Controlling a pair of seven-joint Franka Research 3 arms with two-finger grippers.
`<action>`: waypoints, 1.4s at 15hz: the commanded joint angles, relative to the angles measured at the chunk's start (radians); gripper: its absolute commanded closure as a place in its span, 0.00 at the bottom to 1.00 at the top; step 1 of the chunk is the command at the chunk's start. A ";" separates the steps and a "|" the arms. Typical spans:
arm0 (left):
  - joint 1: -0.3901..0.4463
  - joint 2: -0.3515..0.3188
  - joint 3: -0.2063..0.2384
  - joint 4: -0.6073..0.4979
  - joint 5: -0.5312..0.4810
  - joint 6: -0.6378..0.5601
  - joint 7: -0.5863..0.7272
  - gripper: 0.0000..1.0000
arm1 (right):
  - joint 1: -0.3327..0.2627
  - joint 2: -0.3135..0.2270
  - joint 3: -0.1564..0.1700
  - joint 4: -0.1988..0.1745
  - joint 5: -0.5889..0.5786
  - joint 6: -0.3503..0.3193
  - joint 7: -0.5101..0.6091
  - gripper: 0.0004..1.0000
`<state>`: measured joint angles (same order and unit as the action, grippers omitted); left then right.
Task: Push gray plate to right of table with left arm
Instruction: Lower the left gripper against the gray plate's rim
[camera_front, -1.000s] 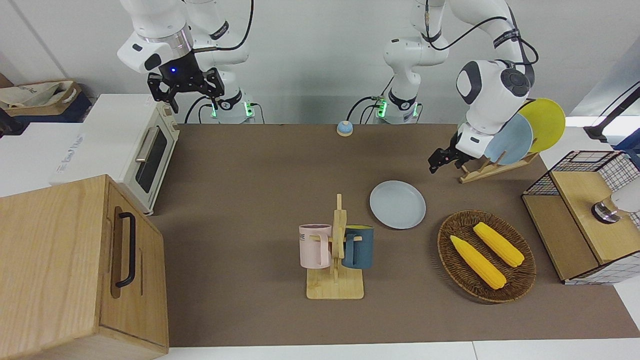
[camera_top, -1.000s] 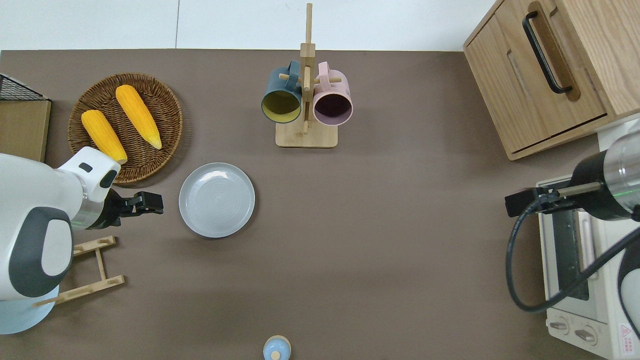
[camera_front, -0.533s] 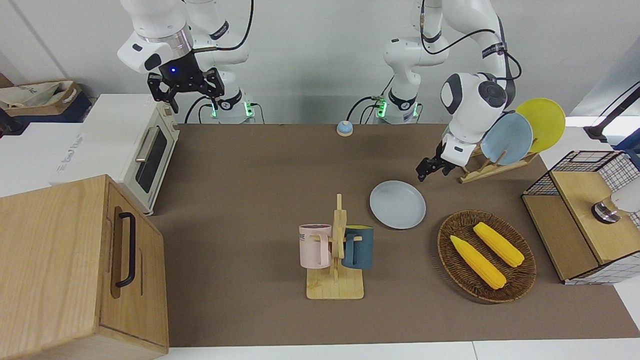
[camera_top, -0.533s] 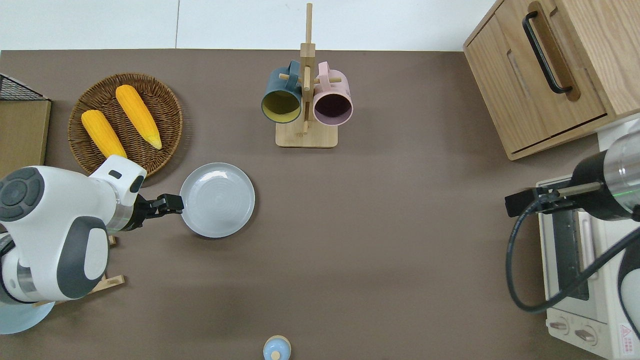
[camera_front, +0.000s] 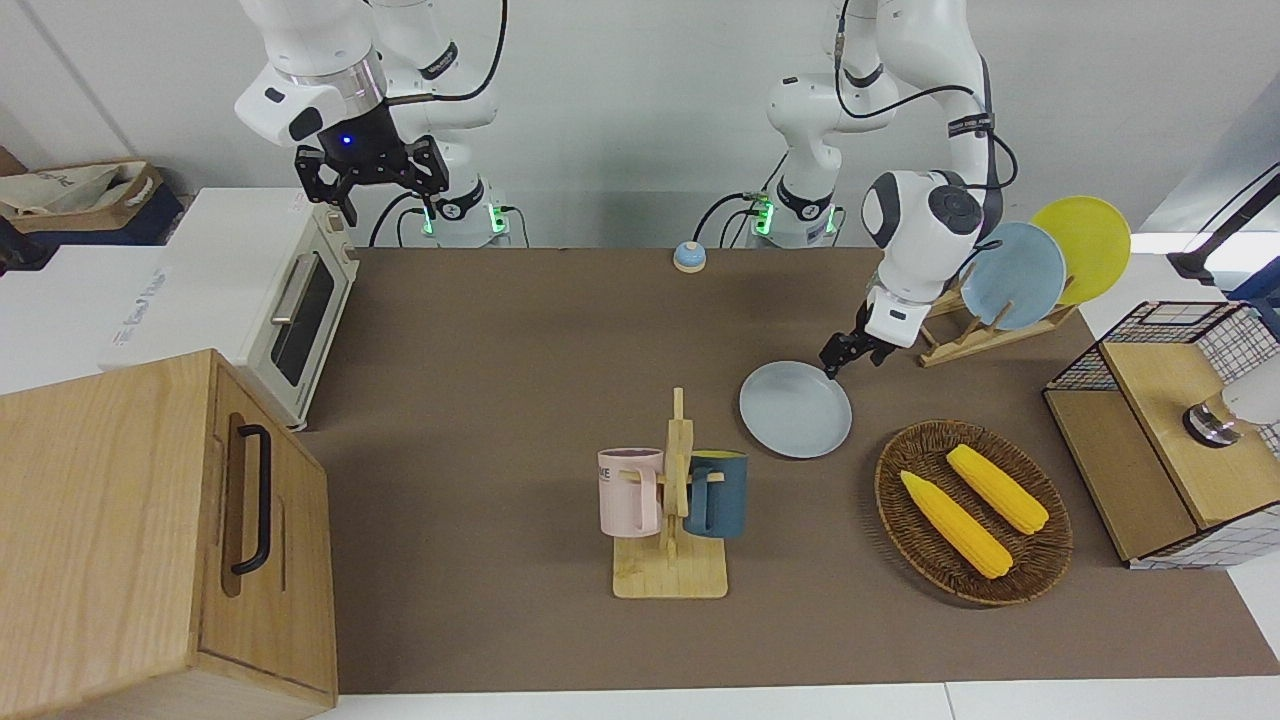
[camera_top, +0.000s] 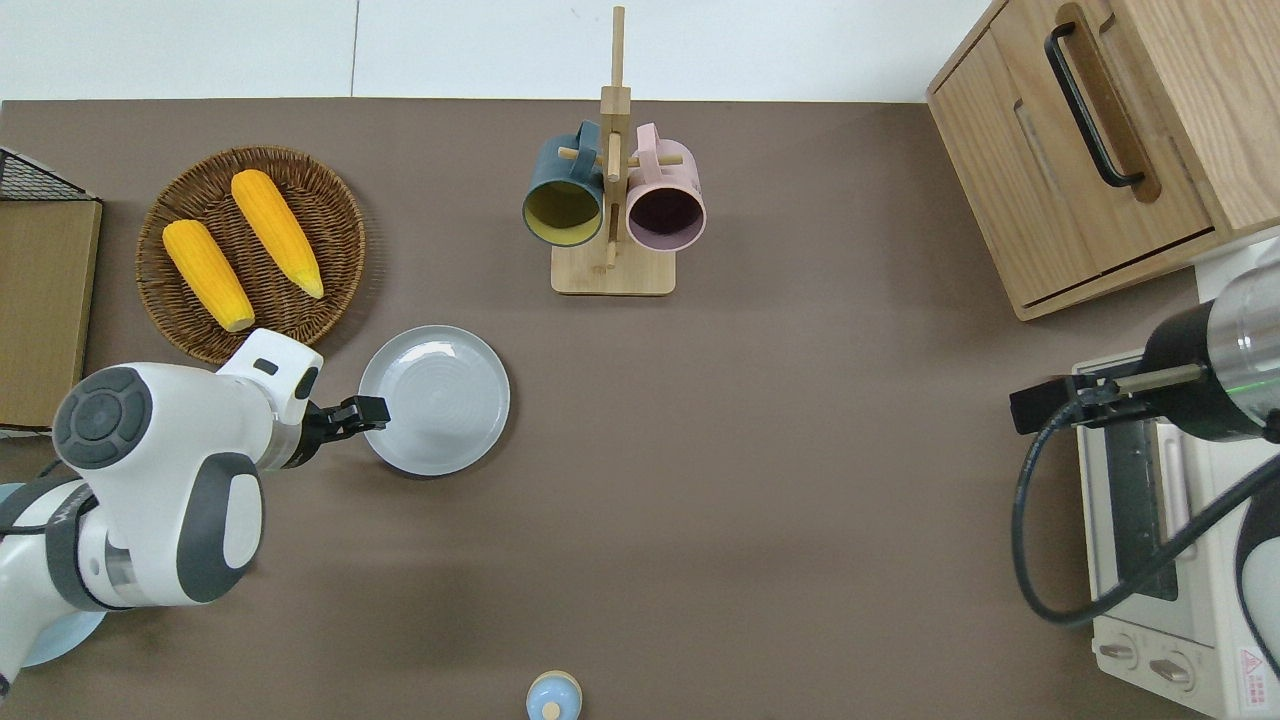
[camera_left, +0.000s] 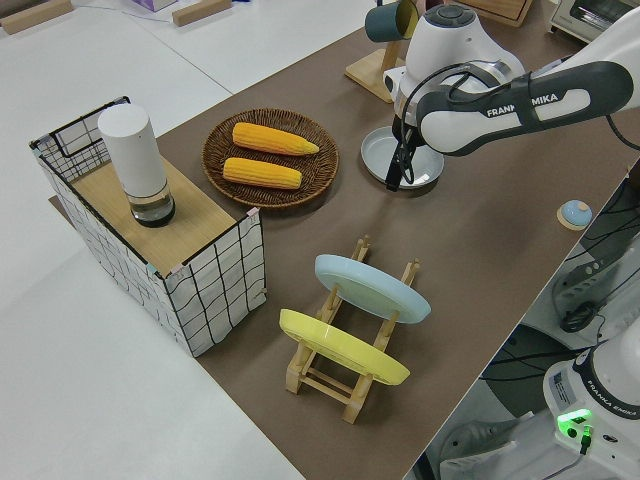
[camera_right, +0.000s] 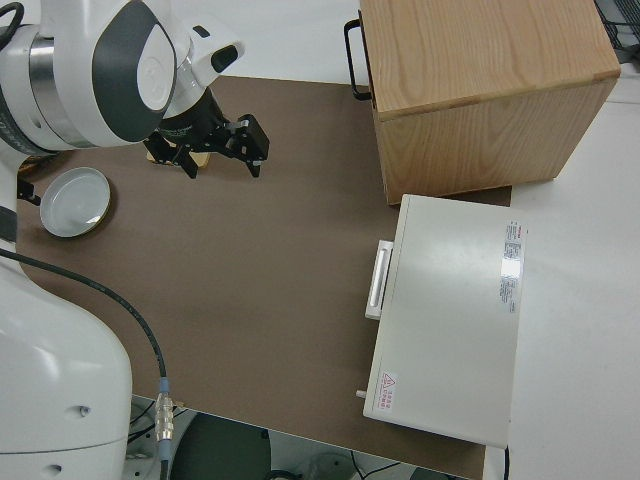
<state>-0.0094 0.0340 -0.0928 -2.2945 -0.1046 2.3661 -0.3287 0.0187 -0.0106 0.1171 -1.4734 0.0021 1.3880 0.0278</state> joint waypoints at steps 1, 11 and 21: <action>-0.047 0.036 0.001 -0.037 0.043 0.097 -0.091 0.00 | -0.020 -0.006 0.015 0.004 0.010 -0.012 0.000 0.02; -0.058 0.084 0.001 -0.037 0.098 0.136 -0.147 0.21 | -0.020 -0.006 0.013 0.004 0.010 -0.012 0.000 0.02; -0.060 0.092 -0.001 -0.037 0.098 0.136 -0.147 1.00 | -0.020 -0.006 0.015 0.004 0.010 -0.012 0.000 0.02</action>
<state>-0.0522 0.1143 -0.1021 -2.3147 -0.0241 2.4812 -0.4530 0.0187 -0.0106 0.1171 -1.4734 0.0021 1.3880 0.0278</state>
